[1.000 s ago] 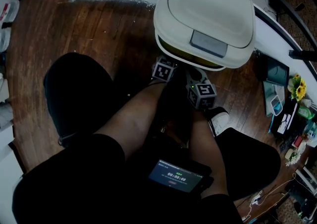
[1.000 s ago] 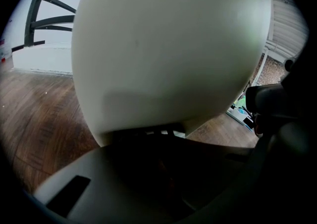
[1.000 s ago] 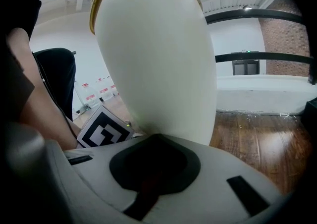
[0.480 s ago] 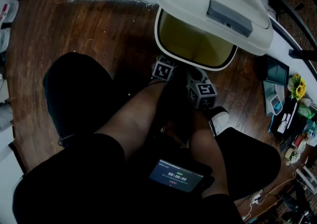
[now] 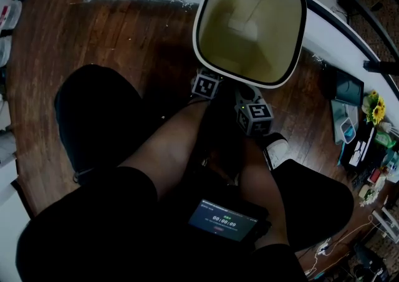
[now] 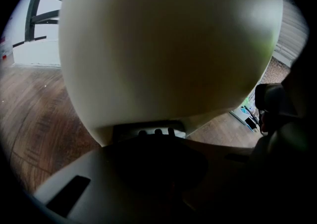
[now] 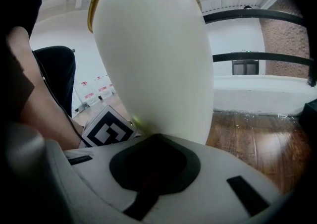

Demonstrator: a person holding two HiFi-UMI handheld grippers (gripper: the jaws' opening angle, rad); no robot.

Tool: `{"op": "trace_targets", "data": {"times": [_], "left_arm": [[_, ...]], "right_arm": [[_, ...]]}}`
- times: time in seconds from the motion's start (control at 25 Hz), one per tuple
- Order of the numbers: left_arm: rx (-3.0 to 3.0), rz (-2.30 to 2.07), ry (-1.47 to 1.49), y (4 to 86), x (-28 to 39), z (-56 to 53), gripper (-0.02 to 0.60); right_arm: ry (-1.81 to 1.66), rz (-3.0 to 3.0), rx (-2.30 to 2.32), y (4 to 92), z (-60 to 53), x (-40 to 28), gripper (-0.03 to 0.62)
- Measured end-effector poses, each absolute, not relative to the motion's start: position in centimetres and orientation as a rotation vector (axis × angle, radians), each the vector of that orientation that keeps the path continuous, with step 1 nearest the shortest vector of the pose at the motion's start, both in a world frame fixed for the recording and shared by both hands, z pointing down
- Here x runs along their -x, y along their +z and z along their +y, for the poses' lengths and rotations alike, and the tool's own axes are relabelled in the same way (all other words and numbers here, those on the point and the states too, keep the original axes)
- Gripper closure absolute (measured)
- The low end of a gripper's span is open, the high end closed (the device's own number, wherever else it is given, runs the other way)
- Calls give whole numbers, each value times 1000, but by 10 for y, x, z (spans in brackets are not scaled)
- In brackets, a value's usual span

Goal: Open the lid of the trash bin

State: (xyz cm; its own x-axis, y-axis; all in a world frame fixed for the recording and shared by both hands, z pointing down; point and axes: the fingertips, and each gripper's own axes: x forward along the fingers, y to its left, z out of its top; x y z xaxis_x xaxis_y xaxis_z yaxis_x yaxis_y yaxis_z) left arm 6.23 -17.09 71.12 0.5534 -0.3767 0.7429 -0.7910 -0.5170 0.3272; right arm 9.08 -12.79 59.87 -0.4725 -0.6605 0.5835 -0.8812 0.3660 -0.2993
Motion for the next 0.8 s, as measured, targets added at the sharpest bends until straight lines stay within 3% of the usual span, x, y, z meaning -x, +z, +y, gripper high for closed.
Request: {"op": "trace_targets", "data": {"times": [0.8], "left_arm": [[-2137,-932,801,712,-64,-170,546]], "right_arm": [[839,-2243,-1344,605,-124,-96,568]]}}
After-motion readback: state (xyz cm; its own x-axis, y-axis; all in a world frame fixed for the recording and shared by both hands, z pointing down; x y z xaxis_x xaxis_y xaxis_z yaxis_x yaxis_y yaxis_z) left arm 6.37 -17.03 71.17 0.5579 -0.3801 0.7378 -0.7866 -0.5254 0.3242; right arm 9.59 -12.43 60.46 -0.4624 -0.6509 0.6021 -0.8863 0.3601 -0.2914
